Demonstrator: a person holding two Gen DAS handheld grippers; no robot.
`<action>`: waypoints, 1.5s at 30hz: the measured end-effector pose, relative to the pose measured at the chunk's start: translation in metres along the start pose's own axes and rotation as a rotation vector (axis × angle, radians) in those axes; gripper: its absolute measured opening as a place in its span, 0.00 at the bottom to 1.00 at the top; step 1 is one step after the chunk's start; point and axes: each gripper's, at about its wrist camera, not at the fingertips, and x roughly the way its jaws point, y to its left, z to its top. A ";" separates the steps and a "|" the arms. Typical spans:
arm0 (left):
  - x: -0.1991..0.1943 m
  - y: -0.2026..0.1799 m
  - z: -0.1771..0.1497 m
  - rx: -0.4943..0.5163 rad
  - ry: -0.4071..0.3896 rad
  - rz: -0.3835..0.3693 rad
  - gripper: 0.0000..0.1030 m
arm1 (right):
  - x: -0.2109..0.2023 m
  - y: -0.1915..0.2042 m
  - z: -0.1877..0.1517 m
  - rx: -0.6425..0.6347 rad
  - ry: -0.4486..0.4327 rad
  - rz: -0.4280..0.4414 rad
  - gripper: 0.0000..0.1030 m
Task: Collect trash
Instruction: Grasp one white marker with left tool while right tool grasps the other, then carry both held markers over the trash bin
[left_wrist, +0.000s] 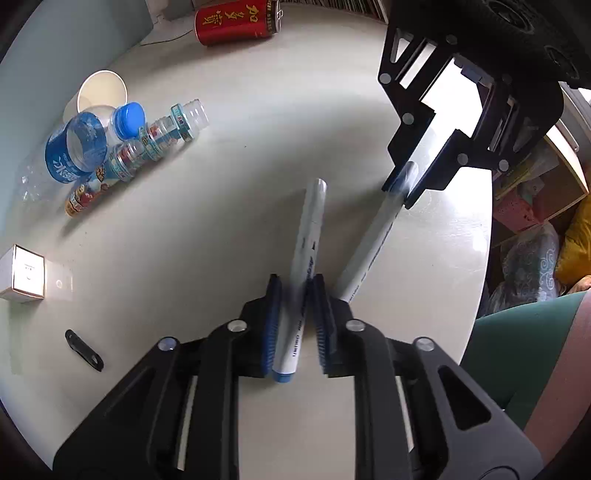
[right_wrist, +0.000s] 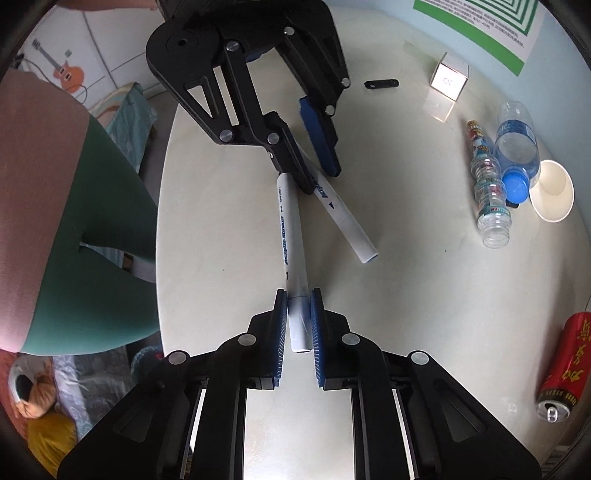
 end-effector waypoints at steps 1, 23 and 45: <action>0.000 0.001 0.000 -0.015 0.001 -0.001 0.11 | -0.004 0.000 -0.002 0.017 -0.004 -0.001 0.13; -0.067 0.018 0.007 0.041 -0.099 -0.063 0.11 | -0.095 0.022 -0.030 0.310 -0.005 -0.180 0.13; -0.085 -0.198 0.055 0.670 -0.147 -0.356 0.11 | -0.177 0.229 -0.115 0.857 0.010 -0.502 0.13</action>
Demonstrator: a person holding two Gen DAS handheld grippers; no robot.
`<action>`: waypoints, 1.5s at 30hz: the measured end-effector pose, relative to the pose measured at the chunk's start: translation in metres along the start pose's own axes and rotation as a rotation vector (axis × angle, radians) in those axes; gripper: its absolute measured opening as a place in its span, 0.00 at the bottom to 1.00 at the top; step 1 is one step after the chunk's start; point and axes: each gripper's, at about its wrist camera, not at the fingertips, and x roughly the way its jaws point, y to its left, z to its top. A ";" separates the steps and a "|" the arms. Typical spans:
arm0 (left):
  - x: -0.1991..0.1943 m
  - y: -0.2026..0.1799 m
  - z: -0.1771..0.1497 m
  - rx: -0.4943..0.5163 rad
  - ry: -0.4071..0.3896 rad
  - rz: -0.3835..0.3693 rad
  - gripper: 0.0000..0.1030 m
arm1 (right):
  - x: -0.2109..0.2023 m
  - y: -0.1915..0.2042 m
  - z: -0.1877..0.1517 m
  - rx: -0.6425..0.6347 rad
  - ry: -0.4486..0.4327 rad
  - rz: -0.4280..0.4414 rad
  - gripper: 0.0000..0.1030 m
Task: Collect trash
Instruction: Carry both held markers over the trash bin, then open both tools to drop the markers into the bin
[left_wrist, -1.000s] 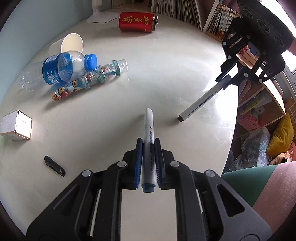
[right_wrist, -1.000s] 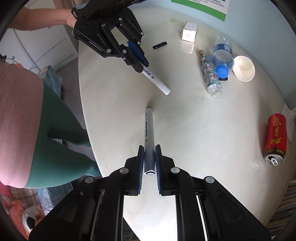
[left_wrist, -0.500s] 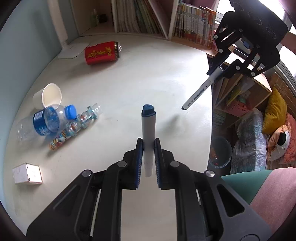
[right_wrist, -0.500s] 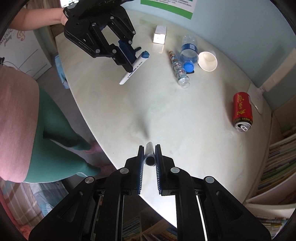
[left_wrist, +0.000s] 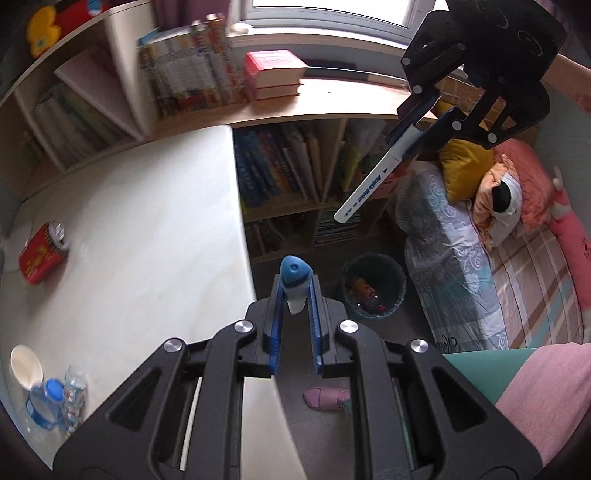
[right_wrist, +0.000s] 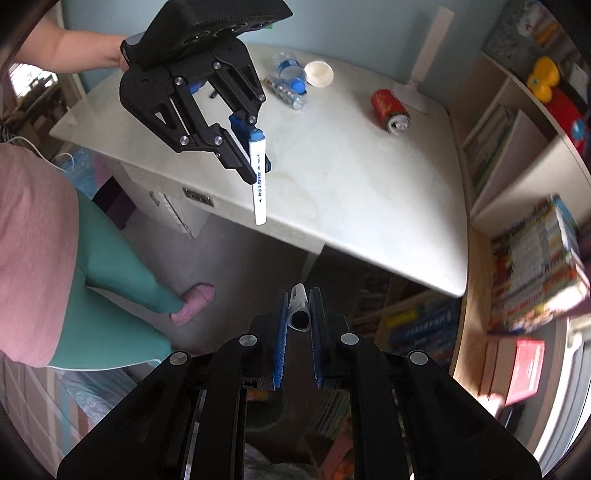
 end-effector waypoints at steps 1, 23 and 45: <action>0.009 -0.013 0.008 0.026 0.005 -0.020 0.11 | -0.002 0.003 -0.019 0.036 0.005 0.001 0.13; 0.471 -0.206 -0.035 -0.024 0.360 -0.290 0.11 | 0.319 0.090 -0.432 0.866 0.136 0.025 0.13; 0.432 -0.179 -0.077 -0.115 0.350 -0.274 0.41 | 0.309 0.096 -0.426 0.955 0.000 0.000 0.55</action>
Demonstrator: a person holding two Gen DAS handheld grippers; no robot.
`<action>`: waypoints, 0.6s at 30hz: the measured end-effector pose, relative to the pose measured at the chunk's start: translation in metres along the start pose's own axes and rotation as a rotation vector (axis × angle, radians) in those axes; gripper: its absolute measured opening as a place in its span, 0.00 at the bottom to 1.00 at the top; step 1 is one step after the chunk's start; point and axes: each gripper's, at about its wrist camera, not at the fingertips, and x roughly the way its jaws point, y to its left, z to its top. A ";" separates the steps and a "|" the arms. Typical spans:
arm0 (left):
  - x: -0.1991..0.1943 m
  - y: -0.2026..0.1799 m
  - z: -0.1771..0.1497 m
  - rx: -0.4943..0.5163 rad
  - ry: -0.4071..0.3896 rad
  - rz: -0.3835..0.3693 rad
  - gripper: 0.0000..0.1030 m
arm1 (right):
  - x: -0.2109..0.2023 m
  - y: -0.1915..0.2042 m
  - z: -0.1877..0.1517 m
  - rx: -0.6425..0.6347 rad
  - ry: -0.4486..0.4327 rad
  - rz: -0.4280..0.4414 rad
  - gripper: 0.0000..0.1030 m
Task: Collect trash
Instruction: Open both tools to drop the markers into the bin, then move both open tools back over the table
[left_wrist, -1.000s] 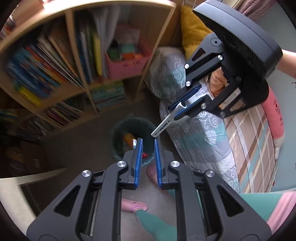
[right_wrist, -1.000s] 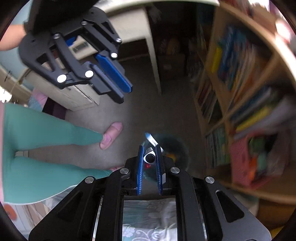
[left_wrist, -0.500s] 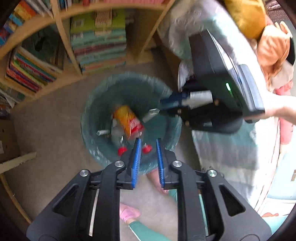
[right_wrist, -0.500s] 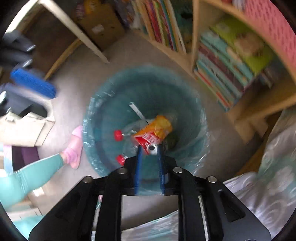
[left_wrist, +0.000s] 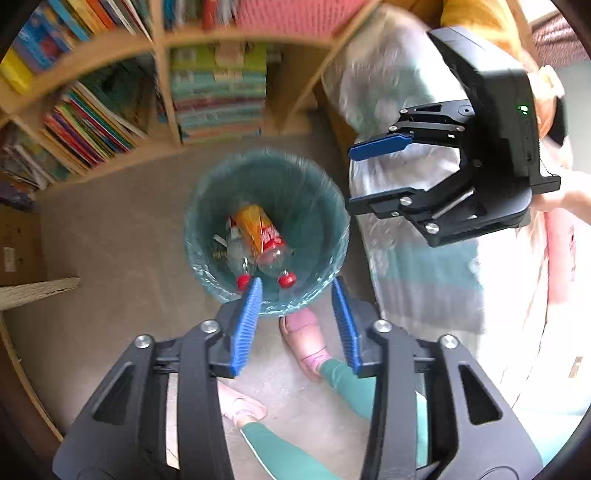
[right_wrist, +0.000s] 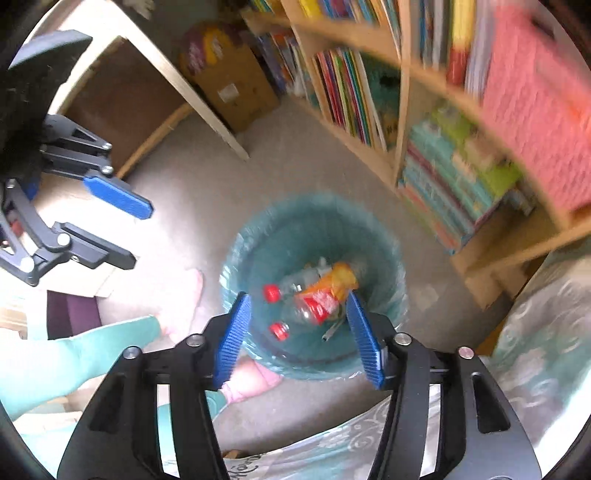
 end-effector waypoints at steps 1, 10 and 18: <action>-0.016 -0.003 -0.001 -0.008 -0.015 0.002 0.43 | -0.017 0.007 0.008 -0.025 -0.012 0.003 0.58; -0.201 -0.027 -0.044 -0.077 -0.199 0.061 0.59 | -0.154 0.085 0.100 -0.289 -0.115 0.043 0.69; -0.366 0.000 -0.140 -0.269 -0.335 0.311 0.79 | -0.229 0.198 0.216 -0.684 -0.185 0.188 0.73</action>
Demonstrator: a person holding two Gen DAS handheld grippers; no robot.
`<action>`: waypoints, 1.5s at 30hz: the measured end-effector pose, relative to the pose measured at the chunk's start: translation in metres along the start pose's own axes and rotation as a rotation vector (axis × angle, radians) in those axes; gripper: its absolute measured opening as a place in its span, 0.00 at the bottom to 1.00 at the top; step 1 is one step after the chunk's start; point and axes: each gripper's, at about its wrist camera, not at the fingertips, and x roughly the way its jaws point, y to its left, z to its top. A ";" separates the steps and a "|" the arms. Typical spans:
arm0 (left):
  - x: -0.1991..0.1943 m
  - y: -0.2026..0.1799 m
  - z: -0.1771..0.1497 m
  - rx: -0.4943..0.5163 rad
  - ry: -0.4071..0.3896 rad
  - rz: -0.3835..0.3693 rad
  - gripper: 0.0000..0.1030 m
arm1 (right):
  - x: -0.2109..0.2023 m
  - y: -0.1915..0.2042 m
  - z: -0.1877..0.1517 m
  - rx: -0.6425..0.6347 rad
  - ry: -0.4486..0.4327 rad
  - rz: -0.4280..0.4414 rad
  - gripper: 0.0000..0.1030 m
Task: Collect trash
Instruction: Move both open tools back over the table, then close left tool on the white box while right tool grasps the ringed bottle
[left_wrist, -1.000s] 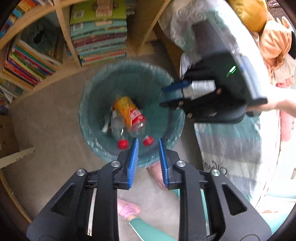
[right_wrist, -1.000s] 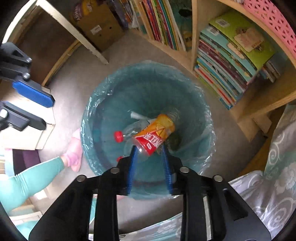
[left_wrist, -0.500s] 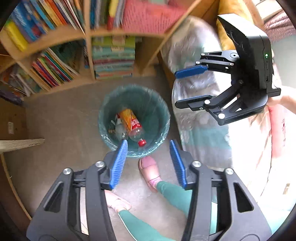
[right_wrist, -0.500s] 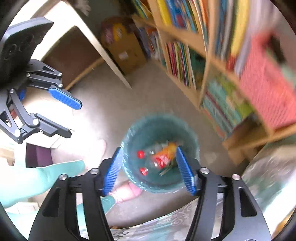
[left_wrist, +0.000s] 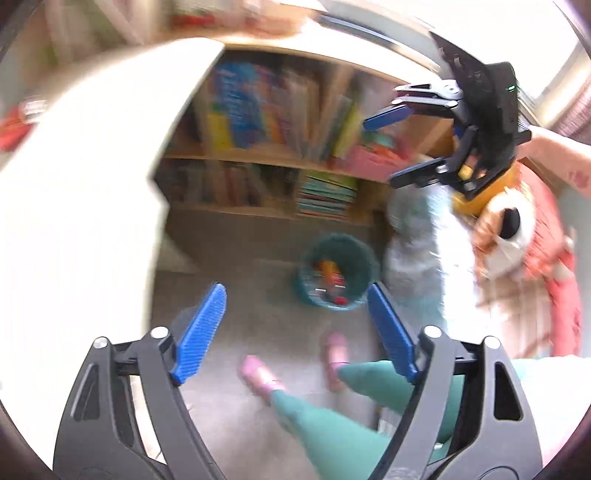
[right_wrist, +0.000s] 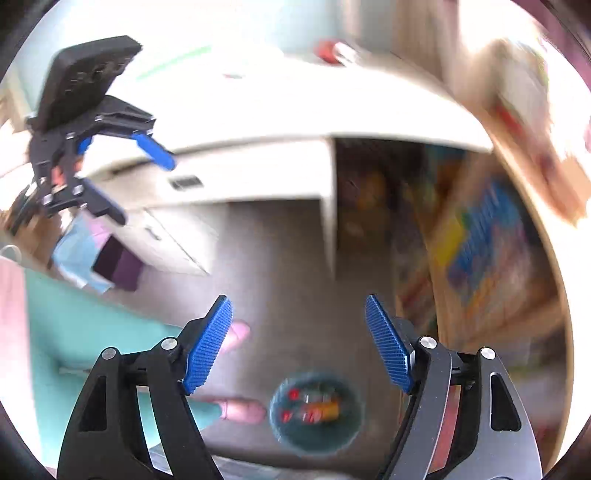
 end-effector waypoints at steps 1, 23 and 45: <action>-0.016 0.011 -0.003 -0.017 -0.013 0.037 0.84 | 0.001 0.005 0.024 -0.048 -0.009 0.017 0.73; -0.191 0.321 -0.090 -0.073 -0.016 0.362 0.92 | 0.174 0.127 0.382 -0.585 -0.083 0.268 0.74; -0.133 0.510 -0.118 0.133 0.154 0.258 0.93 | 0.286 0.074 0.415 -0.437 0.208 0.227 0.66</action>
